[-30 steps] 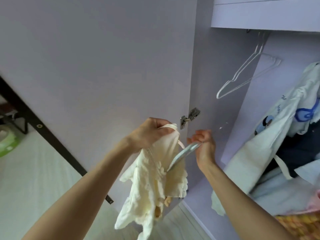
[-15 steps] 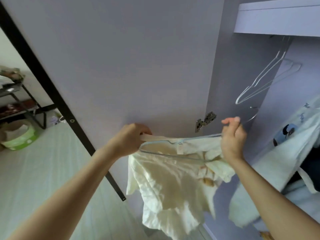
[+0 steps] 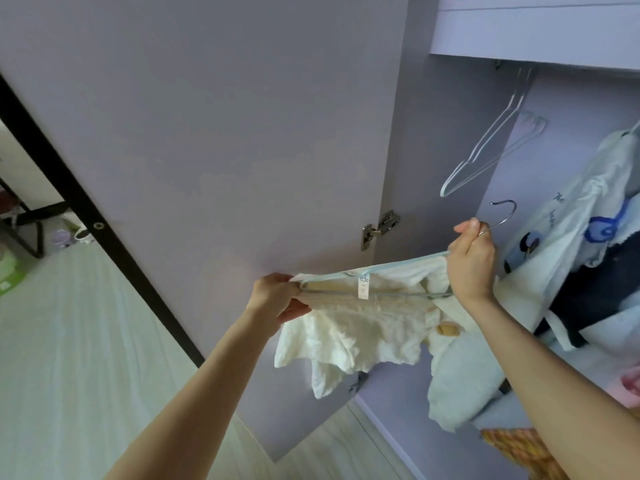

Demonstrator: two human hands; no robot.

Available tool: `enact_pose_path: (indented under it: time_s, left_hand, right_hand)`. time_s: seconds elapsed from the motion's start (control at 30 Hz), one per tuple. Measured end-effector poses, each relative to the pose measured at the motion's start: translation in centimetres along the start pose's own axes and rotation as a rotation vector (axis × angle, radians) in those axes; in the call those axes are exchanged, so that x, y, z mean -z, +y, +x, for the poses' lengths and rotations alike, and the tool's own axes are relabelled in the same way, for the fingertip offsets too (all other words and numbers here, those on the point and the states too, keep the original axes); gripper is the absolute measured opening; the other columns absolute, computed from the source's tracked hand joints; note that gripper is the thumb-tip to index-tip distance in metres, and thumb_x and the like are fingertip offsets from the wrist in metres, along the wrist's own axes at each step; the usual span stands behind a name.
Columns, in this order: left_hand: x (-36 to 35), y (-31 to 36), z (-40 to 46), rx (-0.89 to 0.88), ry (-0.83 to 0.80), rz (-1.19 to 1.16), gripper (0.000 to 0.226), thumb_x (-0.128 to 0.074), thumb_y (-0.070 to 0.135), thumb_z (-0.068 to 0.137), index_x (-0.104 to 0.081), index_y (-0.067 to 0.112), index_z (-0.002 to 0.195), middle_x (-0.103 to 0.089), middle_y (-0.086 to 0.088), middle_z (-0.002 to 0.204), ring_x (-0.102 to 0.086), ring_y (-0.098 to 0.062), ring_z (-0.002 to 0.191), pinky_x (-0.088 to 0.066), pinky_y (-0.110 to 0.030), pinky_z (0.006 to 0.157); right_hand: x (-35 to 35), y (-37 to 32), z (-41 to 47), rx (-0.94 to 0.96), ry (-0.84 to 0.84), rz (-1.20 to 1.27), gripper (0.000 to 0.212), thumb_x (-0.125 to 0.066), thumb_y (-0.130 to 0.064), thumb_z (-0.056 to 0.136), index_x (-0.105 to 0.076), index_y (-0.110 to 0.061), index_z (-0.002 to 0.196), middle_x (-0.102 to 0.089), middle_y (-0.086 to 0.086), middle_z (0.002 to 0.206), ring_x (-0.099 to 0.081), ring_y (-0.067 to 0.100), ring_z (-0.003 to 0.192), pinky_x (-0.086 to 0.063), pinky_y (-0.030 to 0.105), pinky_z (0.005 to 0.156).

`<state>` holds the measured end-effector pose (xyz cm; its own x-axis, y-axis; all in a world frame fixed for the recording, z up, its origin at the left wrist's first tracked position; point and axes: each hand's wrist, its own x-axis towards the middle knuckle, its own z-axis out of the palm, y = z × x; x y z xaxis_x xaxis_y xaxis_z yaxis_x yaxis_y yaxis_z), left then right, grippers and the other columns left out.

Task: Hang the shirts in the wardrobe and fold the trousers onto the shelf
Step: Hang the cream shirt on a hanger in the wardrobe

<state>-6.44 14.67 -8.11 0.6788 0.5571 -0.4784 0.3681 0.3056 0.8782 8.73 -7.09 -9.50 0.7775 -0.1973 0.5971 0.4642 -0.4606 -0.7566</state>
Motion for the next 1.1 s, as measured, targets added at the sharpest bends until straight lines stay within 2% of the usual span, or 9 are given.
enact_pose_path:
  time_s: [0.1,0.23,0.37,0.57,0.7,0.87,0.93,1.0,1.1]
  left_hand:
    - [-0.8,-0.5,-0.1,0.141,0.009,-0.215,0.013,-0.05,-0.003,0.088,-0.057,0.005,0.08,-0.059,-0.013,0.072,-0.059,-0.022,0.062,-0.052,-0.027,0.04]
    - [-0.7,0.3,0.0,-0.012,-0.033,0.055,0.005,-0.055,0.006,0.086,-0.058,0.009,0.084,-0.052,-0.004,0.069,-0.052,-0.015,0.058,-0.048,-0.021,0.043]
    - [0.0,2.3,-0.4,-0.069,-0.146,0.271,0.03,-0.05,-0.005,0.084,-0.06,0.009,0.108,-0.054,-0.009,0.082,-0.053,-0.016,0.067,-0.052,-0.024,0.057]
    - [-0.5,3.5,-1.5,-0.69,0.184,0.958,0.025,-0.05,0.004,0.089,-0.063,0.005,0.11,-0.066,-0.016,0.101,-0.058,-0.033,0.099,-0.038,-0.026,0.077]
    - [-1.9,3.8,-2.3,-0.92,0.098,1.012,0.02,-0.05,0.005,0.092,-0.069,0.002,0.096,-0.07,-0.011,0.098,-0.061,-0.028,0.091,-0.038,-0.021,0.071]
    - [-3.0,3.5,-2.8,-0.863,-0.119,1.001,0.022,-0.058,0.018,0.09,-0.066,0.015,0.11,-0.055,-0.001,0.1,-0.047,-0.004,0.07,-0.03,-0.009,0.068]
    - [-2.4,2.9,-2.8,-0.831,-0.174,1.086,0.033,-0.059,0.025,0.09,-0.059,0.019,0.122,-0.054,-0.002,0.109,-0.049,-0.004,0.075,-0.032,-0.01,0.071]
    - [-1.5,2.0,-2.7,-0.787,-0.111,1.256,0.047,-0.057,0.035,0.09,-0.045,0.022,0.135,-0.05,-0.003,0.124,-0.058,-0.017,0.093,-0.042,-0.022,0.083]
    - [-0.7,0.8,-2.5,-0.785,0.136,1.536,0.053,-0.049,0.053,0.089,-0.044,0.025,0.133,-0.044,0.002,0.128,-0.055,-0.025,0.105,-0.044,-0.032,0.071]
  right_hand:
    - [0.3,0.6,0.1,-0.009,0.061,-0.033,0.044,-0.024,-0.022,0.096,-0.058,0.007,0.091,-0.063,0.025,0.069,-0.062,0.038,0.068,-0.039,0.031,0.063]
    - [0.8,1.3,0.1,-0.027,0.047,-0.026,0.045,-0.024,-0.023,0.096,-0.058,0.006,0.091,-0.061,0.02,0.067,-0.062,0.036,0.067,-0.034,0.024,0.061]
    - [0.9,1.9,-0.7,-0.056,0.035,-0.013,0.048,-0.023,-0.026,0.094,-0.058,0.007,0.091,-0.061,0.023,0.069,-0.061,0.036,0.069,-0.033,0.023,0.062]
    - [-0.1,1.6,-2.0,-0.046,-0.034,-0.023,0.051,-0.023,-0.027,0.093,-0.06,0.008,0.089,-0.064,0.028,0.075,-0.062,0.04,0.073,-0.042,0.036,0.067]
    - [-1.2,-0.3,-3.9,0.036,-0.161,-0.012,0.045,-0.029,-0.02,0.094,-0.062,0.009,0.087,-0.065,0.027,0.08,-0.063,0.041,0.076,-0.04,0.037,0.068]
    - [-2.6,-2.1,-5.2,-0.011,-0.141,0.036,0.033,-0.037,-0.01,0.099,-0.063,0.007,0.086,-0.064,0.02,0.071,-0.062,0.037,0.072,-0.033,0.033,0.065]
    - [-2.5,-2.3,-4.5,-0.064,-0.112,0.064,0.036,-0.037,-0.014,0.1,-0.064,0.004,0.085,-0.053,0.002,0.058,-0.058,0.031,0.065,-0.032,0.03,0.063]
    - [-2.3,-2.3,-4.1,-0.105,-0.144,0.105,0.038,-0.035,-0.019,0.1,-0.064,0.0,0.085,-0.042,-0.013,0.054,-0.049,0.024,0.059,-0.038,0.032,0.065]
    - [-1.9,-2.5,-4.2,-0.127,-0.181,0.155,0.04,-0.033,-0.028,0.099,-0.062,-0.006,0.083,-0.039,-0.013,0.049,-0.041,0.02,0.05,-0.043,0.041,0.063]
